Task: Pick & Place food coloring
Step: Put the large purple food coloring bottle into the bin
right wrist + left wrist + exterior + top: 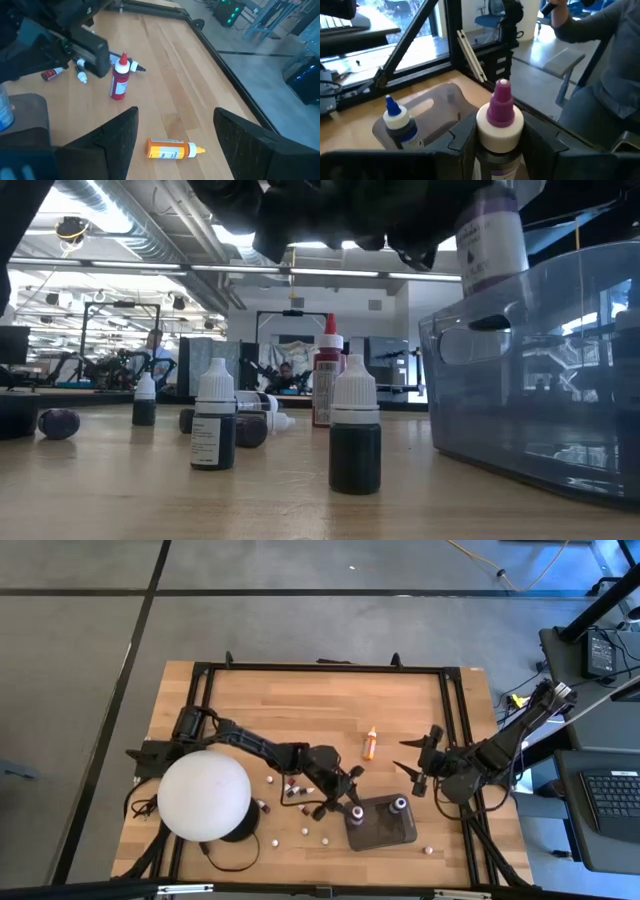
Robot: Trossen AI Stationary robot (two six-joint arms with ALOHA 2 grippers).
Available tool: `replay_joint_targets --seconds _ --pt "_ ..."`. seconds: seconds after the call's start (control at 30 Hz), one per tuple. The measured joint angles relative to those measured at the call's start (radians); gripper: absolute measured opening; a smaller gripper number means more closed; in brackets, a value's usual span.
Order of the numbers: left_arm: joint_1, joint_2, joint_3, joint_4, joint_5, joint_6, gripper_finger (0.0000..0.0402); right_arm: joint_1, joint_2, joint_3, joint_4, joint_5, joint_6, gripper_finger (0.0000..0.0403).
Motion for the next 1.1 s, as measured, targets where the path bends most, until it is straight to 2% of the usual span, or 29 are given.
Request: replay_joint_targets --seconds 0.13,0.27,0.57,1.1 --pt "0.013 0.000 0.000 -0.051 -0.019 0.004 0.0118 0.000 0.026 0.000 0.000 0.000 0.000 0.0260" --pt "0.010 0.020 -0.001 -0.088 -0.099 0.020 0.0122 0.000 0.037 0.000 0.001 0.000 -0.005 0.0260" --pt "0.009 0.113 -0.002 0.012 -0.101 -0.017 0.0121 0.000 0.037 0.000 0.005 0.000 -0.032 0.0260" --pt "-0.003 0.108 -0.001 -0.021 -0.099 -0.022 0.0127 0.000 0.037 0.000 0.005 0.000 -0.032 0.0260"
